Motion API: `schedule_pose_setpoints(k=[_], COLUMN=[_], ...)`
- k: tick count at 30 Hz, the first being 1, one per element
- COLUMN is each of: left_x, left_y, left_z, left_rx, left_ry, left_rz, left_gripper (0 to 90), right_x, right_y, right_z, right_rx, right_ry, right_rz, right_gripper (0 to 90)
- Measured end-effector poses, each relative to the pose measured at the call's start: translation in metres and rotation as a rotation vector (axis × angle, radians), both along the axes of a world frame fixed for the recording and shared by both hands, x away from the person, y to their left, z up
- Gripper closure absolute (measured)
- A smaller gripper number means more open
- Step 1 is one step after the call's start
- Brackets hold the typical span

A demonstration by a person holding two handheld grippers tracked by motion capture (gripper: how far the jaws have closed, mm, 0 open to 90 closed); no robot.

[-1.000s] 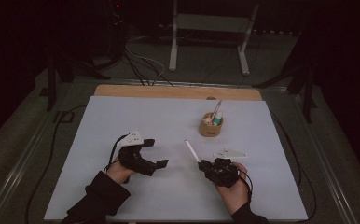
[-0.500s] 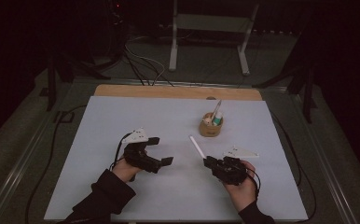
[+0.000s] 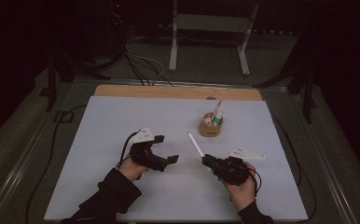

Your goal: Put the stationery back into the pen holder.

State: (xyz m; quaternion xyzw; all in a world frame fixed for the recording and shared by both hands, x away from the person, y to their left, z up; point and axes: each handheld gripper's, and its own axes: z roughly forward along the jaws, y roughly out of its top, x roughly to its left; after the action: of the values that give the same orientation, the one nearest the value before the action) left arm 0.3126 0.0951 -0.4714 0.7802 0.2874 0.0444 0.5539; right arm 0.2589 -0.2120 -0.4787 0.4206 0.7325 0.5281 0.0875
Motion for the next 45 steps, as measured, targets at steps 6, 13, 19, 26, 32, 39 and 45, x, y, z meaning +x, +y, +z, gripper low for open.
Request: schedule_pose_setpoints(k=[6, 13, 19, 26, 32, 39, 45], left_x=[0.002, 0.004, 0.006, 0.005, 0.004, 0.009, 0.012], left_y=[-0.004, -0.005, -0.008, -0.019, -0.019, -0.011, -0.009], left_z=[-0.003, -0.005, -0.006, -0.004, -0.001, -0.001, -0.005], left_rx=[-0.019, -0.047, -0.100, -0.148, -0.198, -0.290, -0.353], left_ry=[0.028, 0.067, 0.143, 0.229, 0.232, 0.268, 0.320], left_rz=[0.014, 0.023, 0.023, 0.021, 0.062, 0.048, 0.022], left_gripper=[0.4, 0.5, 0.6, 1.3, 14.1, 41.2, 58.2], right_x=[-0.002, -0.005, -0.008, -0.011, -0.013, -0.014, -0.014], right_y=[0.000, 0.000, 0.005, 0.015, 0.019, 0.023, 0.024], right_z=[-0.001, 0.003, 0.003, 0.001, -0.002, -0.003, -0.004], right_rx=[0.041, 0.052, 0.055, 0.043, 0.029, 0.009, 0.001], right_ry=[-0.058, -0.106, -0.116, -0.118, -0.117, -0.121, -0.120], right_rz=[0.041, 0.048, 0.064, 0.106, 0.117, 0.130, 0.136], right_gripper=[78.1, 78.3, 78.2, 78.2, 78.2, 78.2, 78.2])
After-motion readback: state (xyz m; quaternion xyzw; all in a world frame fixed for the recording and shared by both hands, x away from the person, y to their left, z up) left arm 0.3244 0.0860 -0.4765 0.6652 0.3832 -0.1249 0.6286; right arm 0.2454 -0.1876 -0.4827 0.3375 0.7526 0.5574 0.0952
